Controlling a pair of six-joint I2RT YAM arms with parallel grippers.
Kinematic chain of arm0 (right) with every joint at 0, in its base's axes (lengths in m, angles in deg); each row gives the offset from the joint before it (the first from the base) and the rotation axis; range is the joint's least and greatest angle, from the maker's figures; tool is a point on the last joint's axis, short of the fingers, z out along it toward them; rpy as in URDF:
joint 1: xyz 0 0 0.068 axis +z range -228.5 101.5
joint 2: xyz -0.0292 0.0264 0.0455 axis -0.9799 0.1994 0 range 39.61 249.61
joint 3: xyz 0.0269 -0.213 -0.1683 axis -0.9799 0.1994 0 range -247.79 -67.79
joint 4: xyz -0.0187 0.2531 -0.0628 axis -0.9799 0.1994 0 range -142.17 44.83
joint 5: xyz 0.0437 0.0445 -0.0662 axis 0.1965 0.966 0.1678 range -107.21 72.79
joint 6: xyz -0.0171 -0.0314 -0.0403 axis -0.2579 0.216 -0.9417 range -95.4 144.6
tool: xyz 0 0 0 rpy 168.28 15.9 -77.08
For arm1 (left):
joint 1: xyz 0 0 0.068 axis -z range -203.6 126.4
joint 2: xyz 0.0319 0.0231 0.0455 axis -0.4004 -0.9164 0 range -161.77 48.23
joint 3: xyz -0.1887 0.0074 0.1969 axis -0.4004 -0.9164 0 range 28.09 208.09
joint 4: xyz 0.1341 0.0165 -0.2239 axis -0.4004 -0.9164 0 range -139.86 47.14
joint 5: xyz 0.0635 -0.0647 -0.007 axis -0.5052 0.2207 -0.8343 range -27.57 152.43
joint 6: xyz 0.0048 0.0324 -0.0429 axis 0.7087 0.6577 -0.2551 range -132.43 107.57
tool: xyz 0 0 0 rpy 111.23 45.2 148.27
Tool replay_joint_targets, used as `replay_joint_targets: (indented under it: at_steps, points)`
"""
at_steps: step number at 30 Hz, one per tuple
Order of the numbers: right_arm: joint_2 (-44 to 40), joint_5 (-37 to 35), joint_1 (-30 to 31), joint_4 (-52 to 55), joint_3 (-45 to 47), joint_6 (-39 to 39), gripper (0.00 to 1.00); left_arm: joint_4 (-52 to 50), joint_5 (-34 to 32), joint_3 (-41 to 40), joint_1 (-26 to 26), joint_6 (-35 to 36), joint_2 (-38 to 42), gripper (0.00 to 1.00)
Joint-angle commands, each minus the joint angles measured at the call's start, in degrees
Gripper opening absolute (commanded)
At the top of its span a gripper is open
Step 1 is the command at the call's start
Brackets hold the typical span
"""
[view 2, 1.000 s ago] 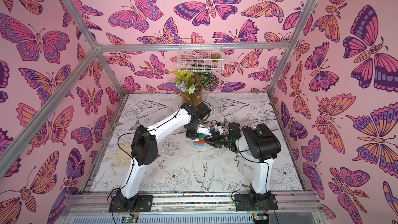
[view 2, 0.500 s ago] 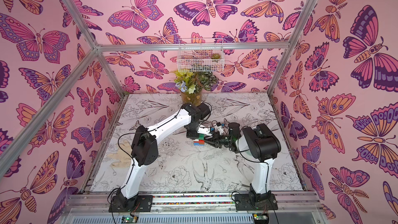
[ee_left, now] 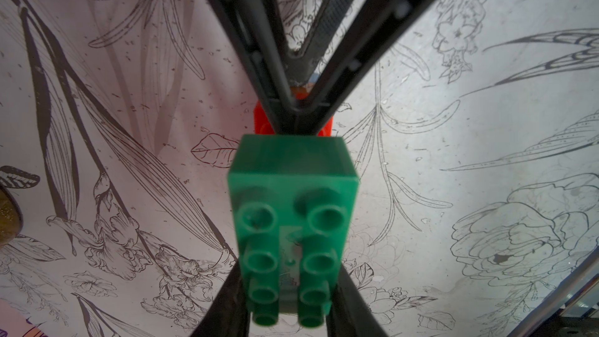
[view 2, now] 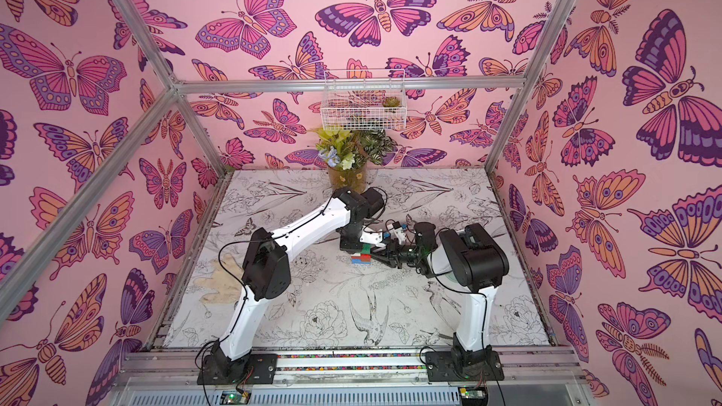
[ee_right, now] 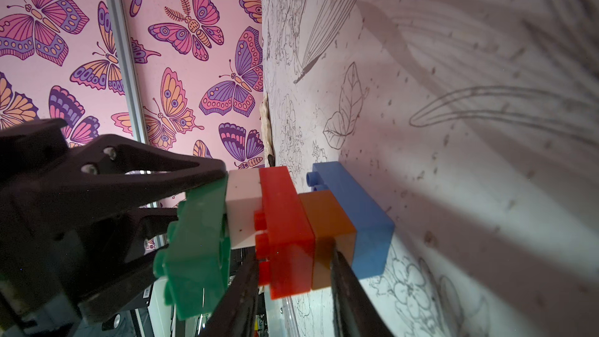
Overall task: Assemble the number 5 with lego
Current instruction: Assemble the lego brick with the lego brick.
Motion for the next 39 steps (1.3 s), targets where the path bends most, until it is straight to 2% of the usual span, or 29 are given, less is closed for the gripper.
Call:
replay_joint_targets:
  at_steps: [1, 16, 32, 39]
  points:
    - [3.08, -3.25, 1.04, 4.61, 0.04, -0.49, 0.37, -1.05, 10.89, -3.52, 2.52, 1.75, -8.18, 0.00]
    - [2.73, -3.34, 1.21, 4.99, -0.04, -0.57, 0.37, -1.35, 9.56, 0.20, 2.52, 1.48, -9.90, 0.01]
    - [-0.02, -4.57, 2.09, 9.27, 0.03, -2.54, 0.37, -1.58, 1.78, 2.58, 2.47, -2.81, -6.32, 0.28]
    - [-0.72, -4.75, 2.04, 10.39, 0.10, -3.11, 0.36, -1.57, 0.52, 4.90, 2.43, -3.60, -5.53, 0.55]
